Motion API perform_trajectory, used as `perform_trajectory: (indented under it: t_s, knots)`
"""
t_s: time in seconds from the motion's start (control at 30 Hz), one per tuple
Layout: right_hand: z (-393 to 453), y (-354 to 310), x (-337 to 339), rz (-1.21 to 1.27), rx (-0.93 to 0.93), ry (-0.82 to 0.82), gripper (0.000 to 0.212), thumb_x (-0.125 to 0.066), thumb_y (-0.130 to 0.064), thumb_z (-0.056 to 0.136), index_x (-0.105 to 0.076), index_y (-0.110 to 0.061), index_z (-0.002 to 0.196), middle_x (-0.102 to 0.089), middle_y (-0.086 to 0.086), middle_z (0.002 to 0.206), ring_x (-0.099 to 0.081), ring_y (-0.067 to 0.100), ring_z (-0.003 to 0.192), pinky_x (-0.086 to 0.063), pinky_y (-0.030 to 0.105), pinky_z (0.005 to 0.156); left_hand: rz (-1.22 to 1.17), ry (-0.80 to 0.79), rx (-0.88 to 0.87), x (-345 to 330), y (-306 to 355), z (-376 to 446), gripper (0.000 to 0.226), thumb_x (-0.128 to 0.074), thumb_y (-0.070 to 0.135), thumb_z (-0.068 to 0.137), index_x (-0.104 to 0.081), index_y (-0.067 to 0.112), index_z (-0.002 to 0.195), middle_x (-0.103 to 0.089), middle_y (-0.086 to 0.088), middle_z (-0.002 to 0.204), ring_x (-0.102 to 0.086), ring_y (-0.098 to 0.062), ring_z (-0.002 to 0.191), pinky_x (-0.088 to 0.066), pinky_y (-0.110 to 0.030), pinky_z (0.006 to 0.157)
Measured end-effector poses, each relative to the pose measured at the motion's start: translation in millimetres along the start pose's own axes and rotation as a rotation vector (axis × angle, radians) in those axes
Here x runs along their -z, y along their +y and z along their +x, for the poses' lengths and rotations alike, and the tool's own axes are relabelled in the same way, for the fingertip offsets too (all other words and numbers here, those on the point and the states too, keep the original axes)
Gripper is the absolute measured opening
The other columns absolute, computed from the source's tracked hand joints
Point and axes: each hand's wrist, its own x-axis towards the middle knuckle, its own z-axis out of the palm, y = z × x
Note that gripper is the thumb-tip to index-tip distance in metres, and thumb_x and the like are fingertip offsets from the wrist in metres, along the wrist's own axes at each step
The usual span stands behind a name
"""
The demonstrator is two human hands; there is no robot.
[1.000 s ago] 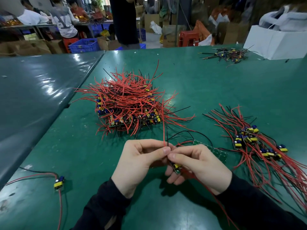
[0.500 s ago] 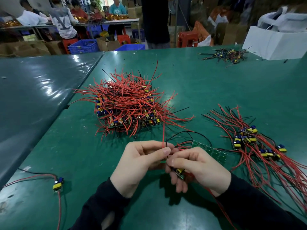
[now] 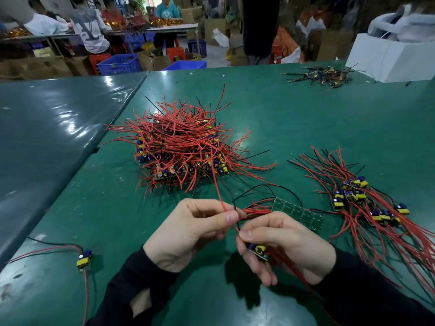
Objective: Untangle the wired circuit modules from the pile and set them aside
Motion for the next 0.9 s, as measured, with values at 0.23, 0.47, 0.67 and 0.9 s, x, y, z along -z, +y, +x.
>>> perform_trajectory:
  t_s: [0.23,0.47,0.67,0.9]
  knots:
    - [-2.1,0.3,0.7,0.078,-0.029,-0.164,0.019,-0.055,-0.020,0.085,-0.064,-0.007,0.075,-0.061,0.003,0.053,-0.056,0.009,0.037,-0.041,0.014,0.035,-0.108,-0.273,0.070,1.8,-2.3,-5.2,0.034,-0.089,0.037,0.053,-0.077,0.012,0.072,-0.064,0.002,0.058,-0.056,-0.003,0.046,-0.043,-0.010,0.045]
    - [4.2,4.9,-2.7,-0.165,0.148,0.178,0.023,-0.054,-0.018,0.083,-0.067,-0.017,0.065,-0.059,0.007,0.052,-0.056,0.016,0.037,-0.041,0.018,0.036,0.078,0.121,-0.197,-8.5,-4.5,2.8,0.016,-0.075,0.019,0.060,-0.070,0.003,0.060,-0.060,-0.009,0.053,-0.054,-0.013,0.043,-0.042,-0.017,0.042]
    - [3.8,11.6,-7.0,-0.339,0.196,0.304,0.030,-0.053,-0.001,0.093,-0.063,-0.013,0.067,-0.059,0.007,0.052,-0.056,0.020,0.038,-0.042,0.020,0.038,0.133,0.230,-0.191,-8.0,-3.1,3.2,0.022,-0.071,0.015,0.064,-0.073,-0.005,0.073,-0.062,-0.009,0.055,-0.054,-0.014,0.043,-0.045,-0.018,0.043]
    - [5.3,22.8,-8.9,-0.523,0.233,0.380,0.024,-0.057,-0.008,0.091,-0.063,-0.006,0.068,-0.061,0.008,0.053,-0.060,0.021,0.040,-0.045,0.025,0.038,0.132,0.348,-0.173,-7.7,-3.8,4.4,0.012,-0.074,-0.008,0.066,-0.073,0.003,0.060,-0.063,-0.011,0.054,-0.057,-0.013,0.042,-0.047,-0.017,0.045]
